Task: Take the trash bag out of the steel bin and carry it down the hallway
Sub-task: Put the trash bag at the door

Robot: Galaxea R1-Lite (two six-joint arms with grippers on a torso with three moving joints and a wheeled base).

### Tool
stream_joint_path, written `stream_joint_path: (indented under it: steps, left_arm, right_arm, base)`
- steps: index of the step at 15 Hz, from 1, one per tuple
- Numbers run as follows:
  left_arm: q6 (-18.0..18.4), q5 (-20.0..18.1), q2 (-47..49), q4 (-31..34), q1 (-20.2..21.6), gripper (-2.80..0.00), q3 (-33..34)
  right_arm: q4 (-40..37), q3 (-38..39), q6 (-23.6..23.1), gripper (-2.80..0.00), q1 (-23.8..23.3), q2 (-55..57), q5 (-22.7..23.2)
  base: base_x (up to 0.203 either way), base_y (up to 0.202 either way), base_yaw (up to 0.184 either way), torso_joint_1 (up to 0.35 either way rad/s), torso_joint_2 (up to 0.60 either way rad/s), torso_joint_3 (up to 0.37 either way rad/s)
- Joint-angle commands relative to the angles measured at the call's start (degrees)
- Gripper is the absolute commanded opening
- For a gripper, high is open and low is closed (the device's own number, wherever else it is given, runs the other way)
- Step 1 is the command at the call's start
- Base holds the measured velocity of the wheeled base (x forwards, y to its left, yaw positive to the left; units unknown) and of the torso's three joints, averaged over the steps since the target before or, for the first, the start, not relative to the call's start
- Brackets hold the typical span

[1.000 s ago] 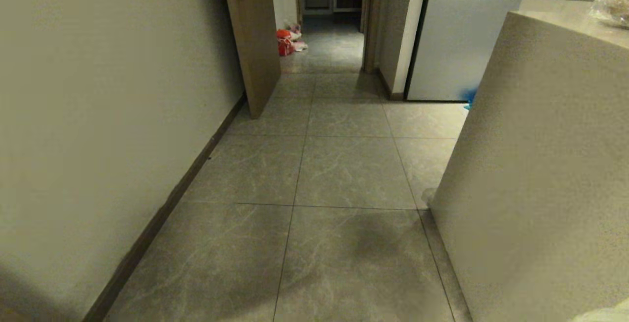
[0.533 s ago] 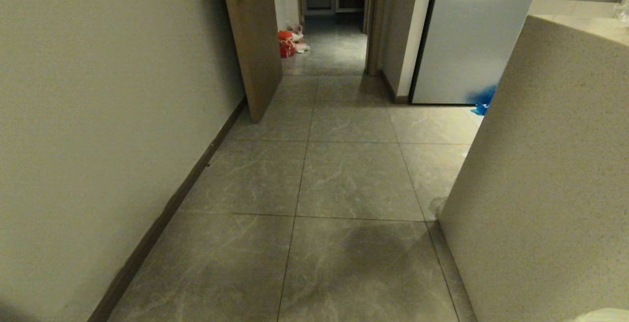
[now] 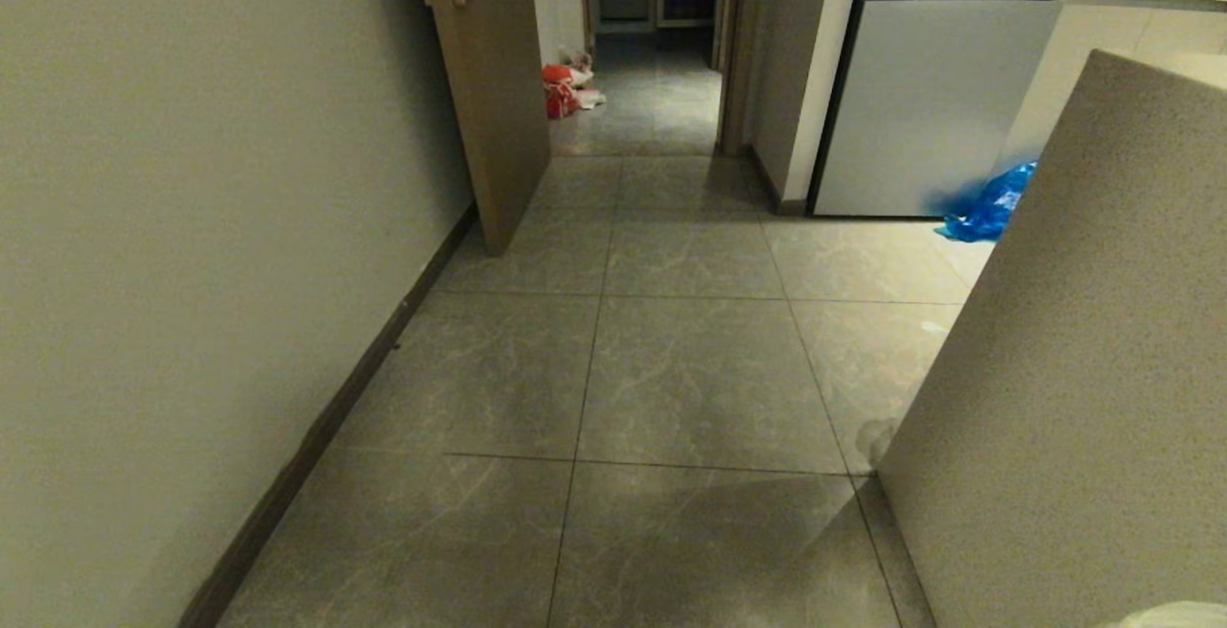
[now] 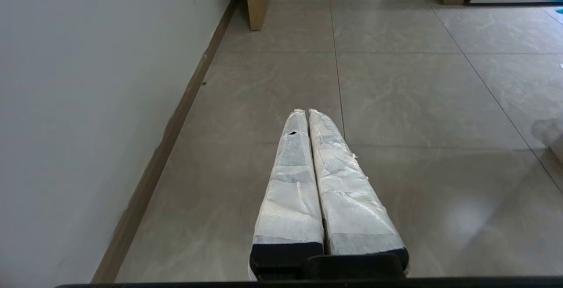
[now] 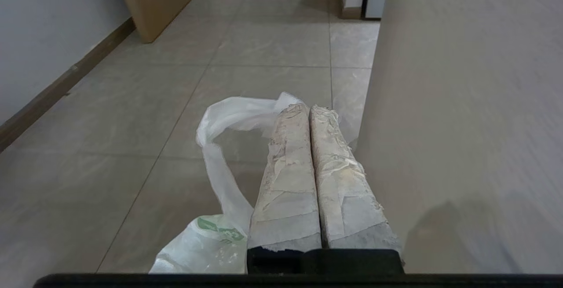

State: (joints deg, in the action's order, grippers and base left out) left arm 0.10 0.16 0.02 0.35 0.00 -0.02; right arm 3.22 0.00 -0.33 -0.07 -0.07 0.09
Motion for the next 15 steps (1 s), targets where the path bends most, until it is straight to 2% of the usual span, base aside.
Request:
stream_joint_path:
  steps: [1, 15]
  left_arm:
    - [0.0, 0.0, 0.1, 0.0, 0.0, -2.8, 0.0]
    - [0.0, 0.0, 0.1, 0.0, 0.0, -2.8, 0.0]
  right_arm:
    - [0.0, 1.4, 0.0, -2.8, 0.0, 0.0, 0.0]
    - [0.0, 1.4, 0.0, -2.8, 0.0, 0.0, 0.0]
  base:
    - [0.189, 0.0, 0.003, 0.007, 0.0, 0.003]
    - [0.191, 0.0, 0.001, 0.002, 0.0, 0.001]
